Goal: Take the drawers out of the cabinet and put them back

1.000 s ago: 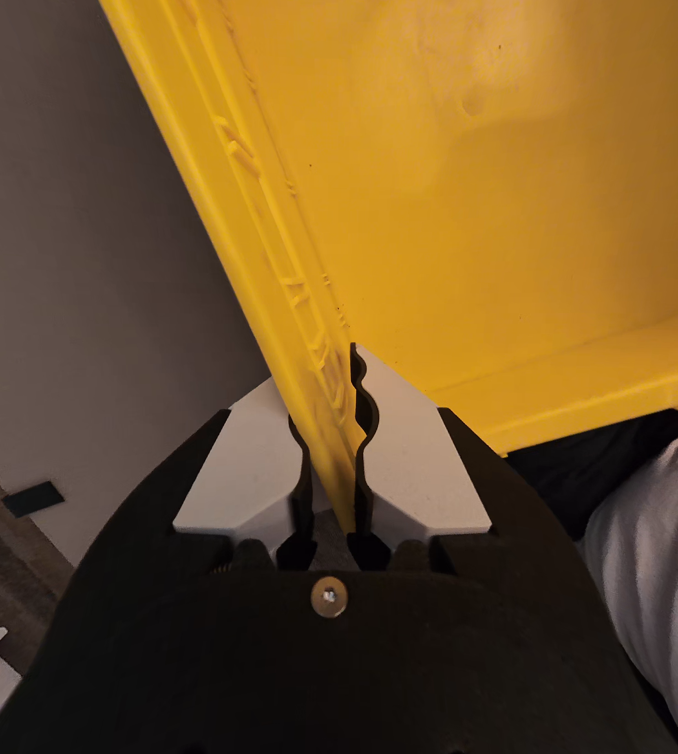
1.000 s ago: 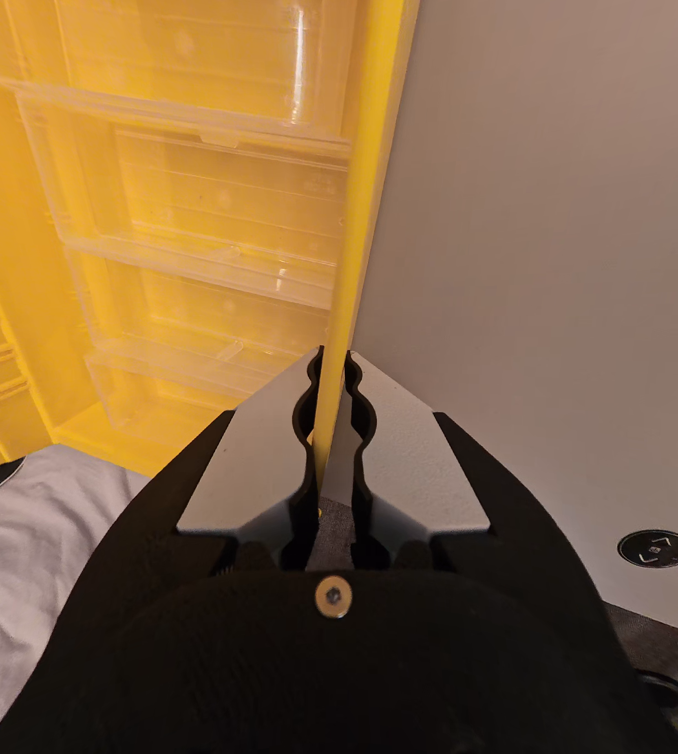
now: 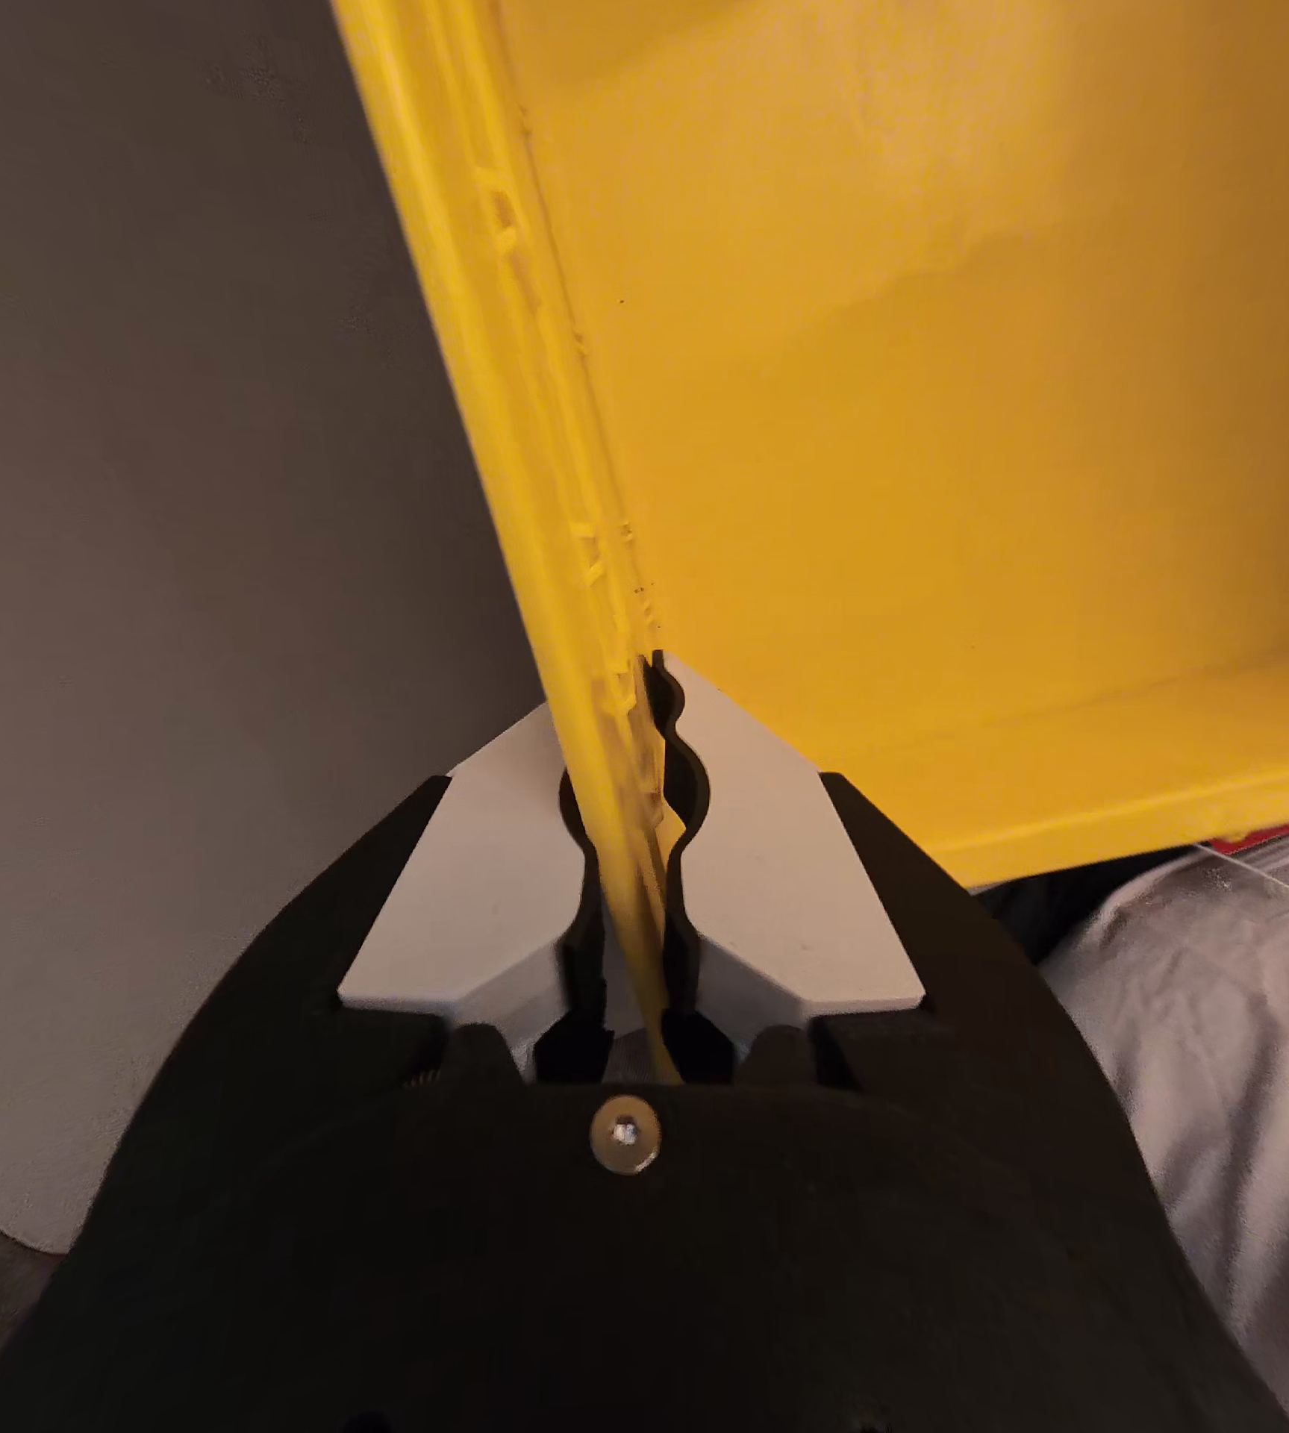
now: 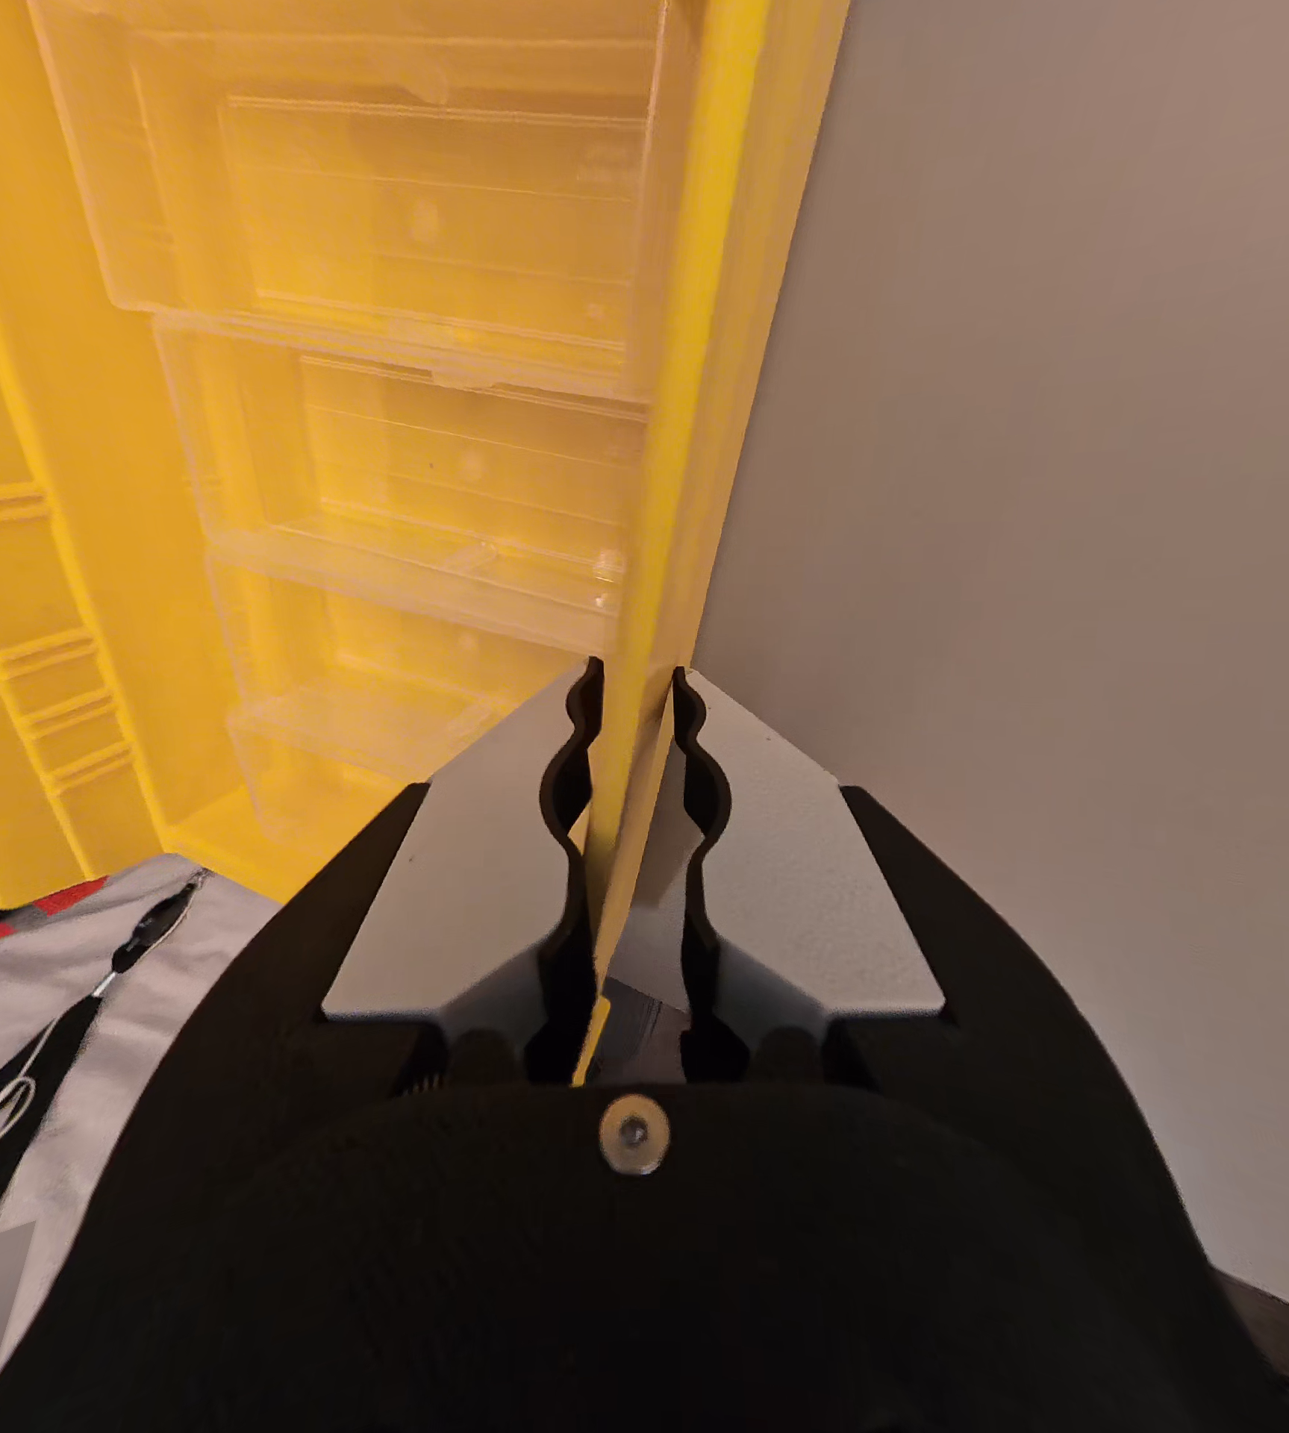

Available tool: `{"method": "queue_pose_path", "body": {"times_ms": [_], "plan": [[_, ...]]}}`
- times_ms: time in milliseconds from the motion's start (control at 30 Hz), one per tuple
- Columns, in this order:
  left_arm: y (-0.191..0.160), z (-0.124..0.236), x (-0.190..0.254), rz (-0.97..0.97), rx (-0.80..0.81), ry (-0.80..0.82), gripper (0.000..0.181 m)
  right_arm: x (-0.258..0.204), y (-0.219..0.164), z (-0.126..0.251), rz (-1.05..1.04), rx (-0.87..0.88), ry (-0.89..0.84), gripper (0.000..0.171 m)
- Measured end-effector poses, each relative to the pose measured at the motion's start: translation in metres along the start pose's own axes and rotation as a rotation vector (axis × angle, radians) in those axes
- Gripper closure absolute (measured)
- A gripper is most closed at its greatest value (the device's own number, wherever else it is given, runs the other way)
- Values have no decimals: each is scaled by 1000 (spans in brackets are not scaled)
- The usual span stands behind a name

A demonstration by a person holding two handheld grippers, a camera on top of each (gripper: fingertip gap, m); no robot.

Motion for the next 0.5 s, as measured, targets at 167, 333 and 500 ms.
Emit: {"method": "queue_pose_path", "body": {"times_ms": [167, 333, 500], "plan": [[-26, 1, -33, 128, 18, -64, 180, -46, 20, -14, 71, -13, 20, 151], [-56, 0, -65, 232, 53, -102, 179, -89, 46, -27, 127, -7, 132, 143], [-83, -1, -84, 358, 96, -96, 180, -112, 62, -14, 214, 159, 19, 129]]}}
Point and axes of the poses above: each gripper's, where its closed fingertips meet, z back along the fingers, y out of its top, x = y × z across the jaws, the point moved 10 cm from there along z, back along the fingers, and after that the axes turned 15 degrees about -x, right-handed, at the moved point
